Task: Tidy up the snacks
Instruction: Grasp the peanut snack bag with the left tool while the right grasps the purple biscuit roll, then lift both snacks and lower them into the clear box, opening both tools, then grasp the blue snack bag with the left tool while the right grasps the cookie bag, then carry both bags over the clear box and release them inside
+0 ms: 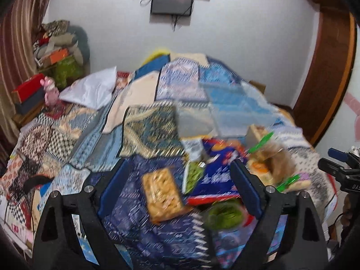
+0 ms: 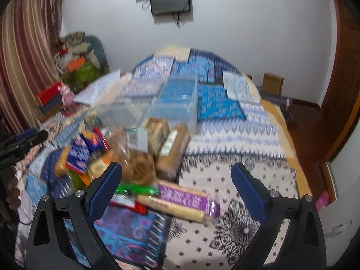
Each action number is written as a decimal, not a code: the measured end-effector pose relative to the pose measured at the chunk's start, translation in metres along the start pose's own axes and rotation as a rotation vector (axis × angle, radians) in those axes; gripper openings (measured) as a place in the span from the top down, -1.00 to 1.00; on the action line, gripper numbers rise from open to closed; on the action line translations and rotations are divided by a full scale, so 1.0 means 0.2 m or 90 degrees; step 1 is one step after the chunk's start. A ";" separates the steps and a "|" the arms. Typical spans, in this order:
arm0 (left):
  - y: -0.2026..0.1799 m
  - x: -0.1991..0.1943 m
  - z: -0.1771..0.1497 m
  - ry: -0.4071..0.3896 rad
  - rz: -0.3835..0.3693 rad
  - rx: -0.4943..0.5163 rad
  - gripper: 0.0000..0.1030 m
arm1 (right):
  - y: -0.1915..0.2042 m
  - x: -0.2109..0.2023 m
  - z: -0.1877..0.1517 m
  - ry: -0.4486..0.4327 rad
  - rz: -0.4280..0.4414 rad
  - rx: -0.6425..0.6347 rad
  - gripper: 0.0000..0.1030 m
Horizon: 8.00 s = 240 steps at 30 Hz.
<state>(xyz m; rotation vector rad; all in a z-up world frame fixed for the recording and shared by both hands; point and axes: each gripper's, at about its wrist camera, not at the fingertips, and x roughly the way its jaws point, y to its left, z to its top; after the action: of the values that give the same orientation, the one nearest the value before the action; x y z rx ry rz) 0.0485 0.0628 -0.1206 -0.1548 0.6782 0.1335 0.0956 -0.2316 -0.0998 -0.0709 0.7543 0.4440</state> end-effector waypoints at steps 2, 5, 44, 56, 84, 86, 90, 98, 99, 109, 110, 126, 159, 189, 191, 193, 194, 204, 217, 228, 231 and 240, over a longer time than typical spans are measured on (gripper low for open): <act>0.03 0.05 -0.04 0.024 0.012 -0.009 -0.76 | -0.02 0.04 -0.03 0.024 0.001 -0.001 -0.88; 0.08 0.13 -0.08 0.056 0.032 -0.031 -0.76 | -0.04 0.10 -0.07 0.058 0.003 0.000 -0.88; 0.15 0.27 -0.21 0.156 -0.010 -0.073 0.14 | -0.10 0.22 -0.21 0.175 0.039 -0.051 -0.29; 0.15 0.29 -0.29 0.198 -0.021 -0.079 0.07 | -0.12 0.28 -0.20 0.192 0.075 -0.044 -0.24; -0.01 0.09 0.24 0.014 -0.035 -0.010 0.14 | -0.18 -0.02 0.12 0.011 -0.005 0.017 0.14; -0.03 0.11 0.31 0.004 -0.045 -0.003 0.14 | -0.15 -0.01 0.18 -0.009 0.000 0.007 0.14; -0.09 0.19 0.45 -0.005 -0.050 0.008 0.14 | -0.09 0.06 0.33 -0.036 0.017 -0.007 0.14; -0.18 0.45 0.62 0.016 -0.048 0.042 0.14 | -0.01 0.29 0.56 -0.048 0.046 -0.002 0.14; -0.18 0.49 0.63 0.020 -0.047 0.044 0.14 | 0.00 0.31 0.58 -0.047 0.045 -0.005 0.14; -0.20 0.89 0.71 0.089 -0.043 0.044 0.14 | 0.02 0.62 0.70 0.002 0.043 -0.016 0.14; -0.20 0.92 0.71 0.097 -0.043 0.043 0.14 | 0.02 0.65 0.70 0.010 0.041 -0.017 0.14; -0.24 1.13 0.67 0.164 -0.045 0.065 0.13 | 0.08 0.87 0.67 0.096 0.032 -0.056 0.29; -0.25 0.30 0.17 0.132 -0.066 0.069 -0.61 | 0.16 0.16 0.18 0.057 0.070 -0.078 -0.27; -0.31 0.37 0.00 0.142 -0.094 0.073 -0.34 | 0.15 0.24 -0.03 0.117 0.108 -0.030 0.27; -0.30 0.34 0.01 0.130 -0.096 0.071 -0.33 | 0.15 0.23 -0.02 0.110 0.110 -0.029 0.28; -0.29 0.31 0.03 0.120 -0.097 0.068 -0.33 | 0.15 0.20 -0.01 0.102 0.111 -0.029 0.28; -0.29 0.29 0.04 0.114 -0.098 0.066 -0.33 | 0.15 0.18 0.00 0.095 0.112 -0.030 0.29; -0.28 0.18 0.23 0.046 -0.101 0.059 -0.33 | 0.14 0.08 0.18 0.020 0.105 -0.014 0.30; -0.31 0.36 0.55 0.007 -0.095 0.046 -0.33 | 0.06 0.19 0.51 -0.055 0.076 0.019 0.30; -0.36 0.74 0.69 0.045 -0.074 0.042 -0.33 | 0.02 0.50 0.66 -0.030 0.056 0.018 0.30; -0.38 0.83 0.70 0.057 -0.063 0.046 -0.33 | 0.02 0.58 0.68 -0.017 0.049 0.012 0.30; -0.42 1.05 0.68 0.124 -0.065 0.053 -0.34 | 0.06 0.71 0.68 0.013 0.037 -0.025 0.30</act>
<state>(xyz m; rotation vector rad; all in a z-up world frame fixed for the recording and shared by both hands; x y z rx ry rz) 0.3090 0.0201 -0.1400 -0.1228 0.8666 -0.0085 0.2690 -0.1401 -0.0952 -0.0912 0.7692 0.5144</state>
